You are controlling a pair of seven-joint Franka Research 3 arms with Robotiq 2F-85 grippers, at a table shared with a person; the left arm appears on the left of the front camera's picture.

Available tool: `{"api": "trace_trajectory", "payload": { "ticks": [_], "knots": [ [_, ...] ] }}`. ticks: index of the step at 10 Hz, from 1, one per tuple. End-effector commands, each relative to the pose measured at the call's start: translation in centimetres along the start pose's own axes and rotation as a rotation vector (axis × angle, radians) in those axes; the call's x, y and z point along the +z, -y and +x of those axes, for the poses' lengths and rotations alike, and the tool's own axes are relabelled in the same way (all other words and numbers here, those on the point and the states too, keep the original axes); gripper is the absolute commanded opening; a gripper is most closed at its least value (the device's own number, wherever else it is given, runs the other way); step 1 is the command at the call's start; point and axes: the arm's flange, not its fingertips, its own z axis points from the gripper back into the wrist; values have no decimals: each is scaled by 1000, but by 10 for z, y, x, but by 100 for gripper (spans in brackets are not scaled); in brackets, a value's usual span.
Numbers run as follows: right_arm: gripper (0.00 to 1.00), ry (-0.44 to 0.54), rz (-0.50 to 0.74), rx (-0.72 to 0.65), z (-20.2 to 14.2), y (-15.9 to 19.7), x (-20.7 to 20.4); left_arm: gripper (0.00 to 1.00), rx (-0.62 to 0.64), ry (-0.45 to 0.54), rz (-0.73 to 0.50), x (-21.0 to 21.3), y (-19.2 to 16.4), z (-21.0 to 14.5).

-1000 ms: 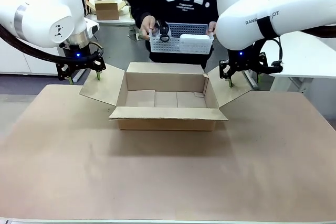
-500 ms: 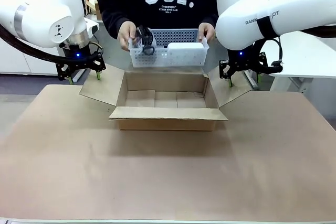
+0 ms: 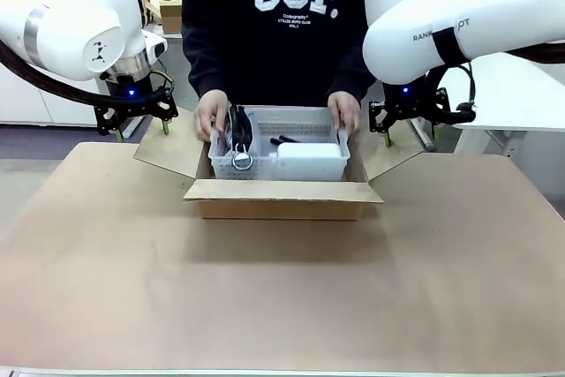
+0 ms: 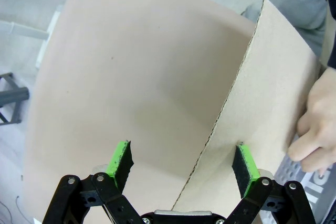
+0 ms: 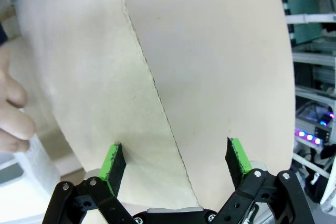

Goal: Pack the gift set into the box.
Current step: Lift both hands away from the flaps of the Package Box.

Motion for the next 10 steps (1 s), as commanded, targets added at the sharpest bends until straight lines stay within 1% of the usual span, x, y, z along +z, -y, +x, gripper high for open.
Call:
{"api": "trace_trajectory", "payload": {
  "ticks": [1, 10],
  "knots": [
    [100, 10, -19, 8, 1, 2, 3, 100, 13, 10, 20, 1, 1, -1],
    [100, 10, -19, 8, 1, 2, 3, 100, 13, 10, 20, 1, 1, -1]
  ]
}}
